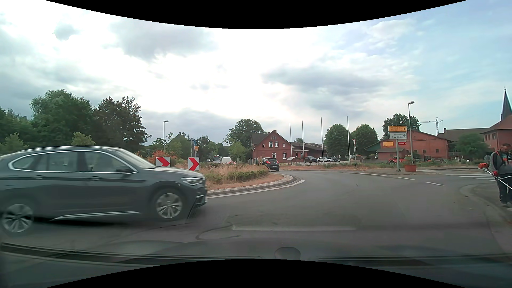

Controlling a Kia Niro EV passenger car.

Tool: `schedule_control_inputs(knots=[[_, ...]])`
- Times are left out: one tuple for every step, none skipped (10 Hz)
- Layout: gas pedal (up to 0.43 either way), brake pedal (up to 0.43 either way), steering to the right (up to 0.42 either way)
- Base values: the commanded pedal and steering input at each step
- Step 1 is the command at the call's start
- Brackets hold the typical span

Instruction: Follow the waypoints while adhering to traffic rules and regulations

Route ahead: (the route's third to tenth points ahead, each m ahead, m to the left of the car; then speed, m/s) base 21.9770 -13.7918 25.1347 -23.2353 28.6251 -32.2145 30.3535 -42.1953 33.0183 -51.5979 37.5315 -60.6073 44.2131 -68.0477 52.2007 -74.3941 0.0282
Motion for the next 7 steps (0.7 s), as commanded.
schedule_control_inputs(knots=[[0.000, 0.140, 0.031], [0.000, 0.000, 0.031], [0.000, 0.000, 0.031], [0.067, 0.000, 0.031], [0.421, 0.000, 0.031], [0.441, 0.000, 0.031], [0.429, 0.000, 0.032]])
